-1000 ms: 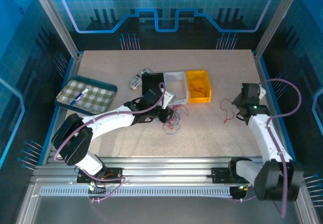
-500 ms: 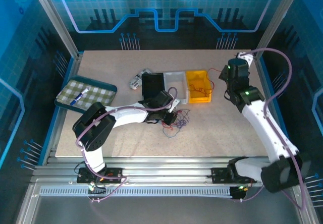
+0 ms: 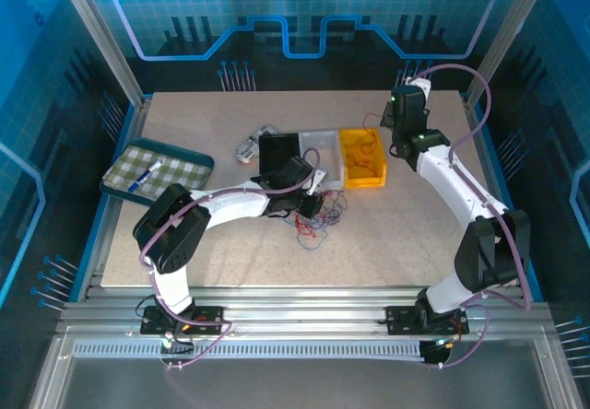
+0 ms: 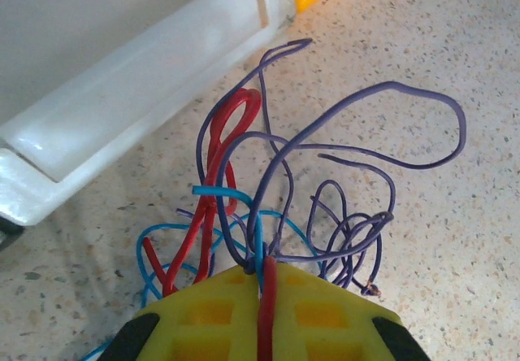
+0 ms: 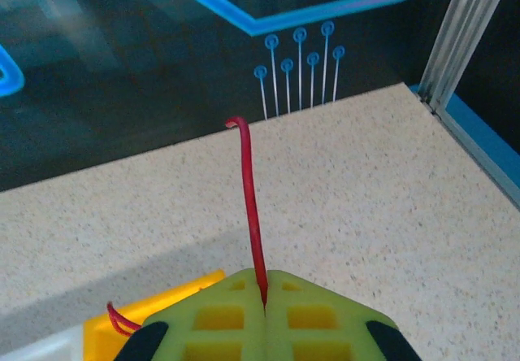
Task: Untangle the cables
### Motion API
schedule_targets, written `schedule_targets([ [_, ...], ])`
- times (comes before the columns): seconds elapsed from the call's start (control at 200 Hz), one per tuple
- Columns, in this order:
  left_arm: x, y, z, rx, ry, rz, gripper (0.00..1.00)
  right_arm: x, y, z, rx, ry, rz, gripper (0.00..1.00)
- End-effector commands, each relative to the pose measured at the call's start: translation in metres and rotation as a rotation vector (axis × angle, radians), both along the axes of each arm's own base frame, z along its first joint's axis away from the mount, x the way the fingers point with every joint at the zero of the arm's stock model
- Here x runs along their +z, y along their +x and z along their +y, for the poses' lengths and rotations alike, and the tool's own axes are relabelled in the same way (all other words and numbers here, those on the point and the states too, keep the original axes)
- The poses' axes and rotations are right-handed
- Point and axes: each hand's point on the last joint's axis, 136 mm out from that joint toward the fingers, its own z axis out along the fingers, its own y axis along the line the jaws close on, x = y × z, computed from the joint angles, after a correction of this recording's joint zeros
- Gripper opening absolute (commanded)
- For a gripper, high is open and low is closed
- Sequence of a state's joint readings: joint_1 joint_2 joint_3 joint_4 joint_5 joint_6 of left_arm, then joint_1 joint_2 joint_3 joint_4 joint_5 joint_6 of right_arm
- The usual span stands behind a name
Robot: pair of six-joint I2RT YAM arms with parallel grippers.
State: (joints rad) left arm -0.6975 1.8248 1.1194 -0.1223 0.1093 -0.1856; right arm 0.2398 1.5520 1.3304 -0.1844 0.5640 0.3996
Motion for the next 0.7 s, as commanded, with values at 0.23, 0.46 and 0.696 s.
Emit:
schedule_targets([
  [0.23, 0.013, 0.009, 0.004, 0.038, -0.047, -0.002, 0.0, -0.033, 0.018, 0.023, 0.038, -0.03, 0.059, 0.0],
  [0.46, 0.013, 0.008, 0.005, 0.044, -0.047, -0.003, 0.0, -0.105, 0.014, 0.037, 0.091, -0.022, 0.273, 0.0],
  [0.696, 0.012, 0.013, 0.006, 0.068, -0.05, -0.007, 0.0, -0.168, 0.002, 0.064, 0.206, 0.03, 0.512, 0.0],
])
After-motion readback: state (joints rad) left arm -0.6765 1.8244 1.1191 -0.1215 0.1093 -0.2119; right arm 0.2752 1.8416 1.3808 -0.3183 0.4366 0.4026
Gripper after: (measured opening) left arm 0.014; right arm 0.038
